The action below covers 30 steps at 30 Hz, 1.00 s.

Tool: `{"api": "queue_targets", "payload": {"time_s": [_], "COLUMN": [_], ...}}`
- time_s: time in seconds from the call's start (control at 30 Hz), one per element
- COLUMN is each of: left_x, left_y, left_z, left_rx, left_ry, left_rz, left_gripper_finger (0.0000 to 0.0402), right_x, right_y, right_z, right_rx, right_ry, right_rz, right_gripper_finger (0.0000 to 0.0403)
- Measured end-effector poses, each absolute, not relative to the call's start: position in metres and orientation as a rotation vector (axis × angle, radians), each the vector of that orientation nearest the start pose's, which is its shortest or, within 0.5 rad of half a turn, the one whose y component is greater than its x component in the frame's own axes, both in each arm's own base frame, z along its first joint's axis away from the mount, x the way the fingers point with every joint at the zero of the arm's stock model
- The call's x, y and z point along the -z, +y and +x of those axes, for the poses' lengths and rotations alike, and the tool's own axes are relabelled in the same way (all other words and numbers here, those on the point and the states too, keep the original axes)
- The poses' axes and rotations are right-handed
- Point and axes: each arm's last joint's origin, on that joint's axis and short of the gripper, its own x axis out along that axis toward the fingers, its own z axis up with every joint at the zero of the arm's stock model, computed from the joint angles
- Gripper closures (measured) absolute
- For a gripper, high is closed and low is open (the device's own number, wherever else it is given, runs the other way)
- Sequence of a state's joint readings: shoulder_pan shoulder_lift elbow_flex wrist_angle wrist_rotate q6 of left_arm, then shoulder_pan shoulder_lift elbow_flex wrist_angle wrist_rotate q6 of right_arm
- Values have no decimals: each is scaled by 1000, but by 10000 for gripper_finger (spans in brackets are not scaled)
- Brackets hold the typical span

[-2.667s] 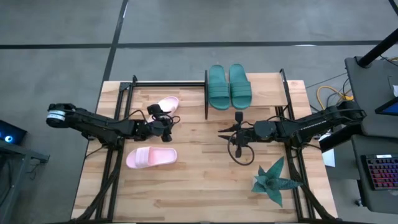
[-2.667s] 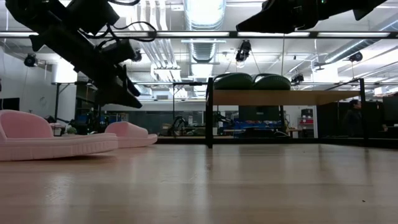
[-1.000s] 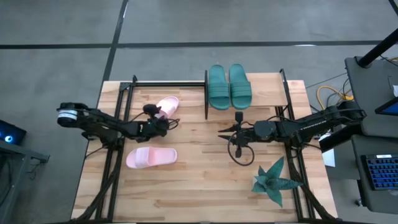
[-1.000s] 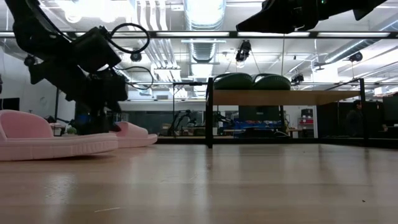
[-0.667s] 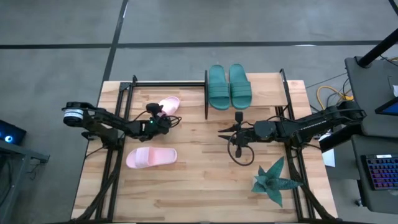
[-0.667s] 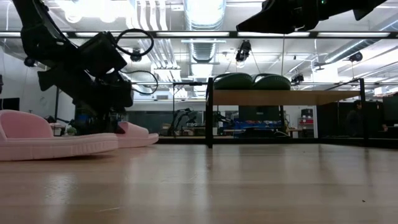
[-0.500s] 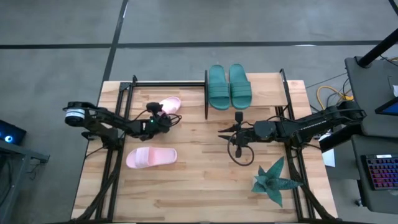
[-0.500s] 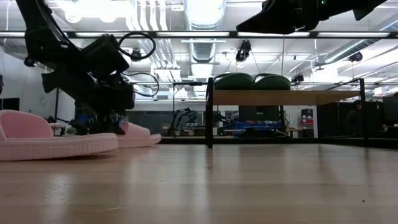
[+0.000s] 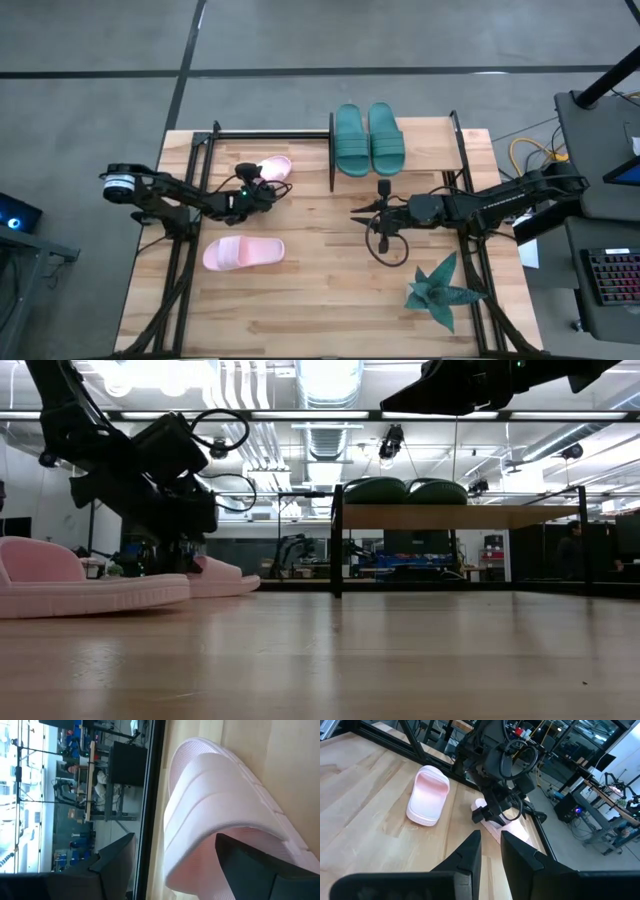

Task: Pick and place slides into the shelf
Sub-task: Put the top pink slipper on the shelf

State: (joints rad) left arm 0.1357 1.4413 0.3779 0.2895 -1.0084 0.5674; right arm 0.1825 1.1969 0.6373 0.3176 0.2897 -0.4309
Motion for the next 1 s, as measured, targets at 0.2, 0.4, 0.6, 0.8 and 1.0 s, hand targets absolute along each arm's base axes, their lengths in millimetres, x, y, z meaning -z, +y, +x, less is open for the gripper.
{"api": "queue_targets", "payload": {"time_s": [0.2, 0.4, 0.6, 0.8, 1.0], "left_x": [-124, -125, -125, -125, -124], "left_y": [54, 55, 55, 55, 55], "left_z": [214, 214, 214, 214, 215], "left_rx": [-865, -870, -870, -871, -816], "left_ry": [1019, 1009, 1010, 1011, 1001], "left_rz": [828, 824, 825, 823, 806], "left_gripper_finger": [143, 143, 153, 202, 261], "right_x": [-247, -247, -247, -247, -247], "right_y": [38, 38, 38, 38, 38], "right_z": [253, 253, 253, 253, 253], "right_rx": [55, 54, 55, 55, 54], "right_ry": [255, 255, 255, 255, 255], "right_rz": [-485, -485, -485, -485, -485], "right_gripper_finger": [339, 339, 339, 339, 339]}}
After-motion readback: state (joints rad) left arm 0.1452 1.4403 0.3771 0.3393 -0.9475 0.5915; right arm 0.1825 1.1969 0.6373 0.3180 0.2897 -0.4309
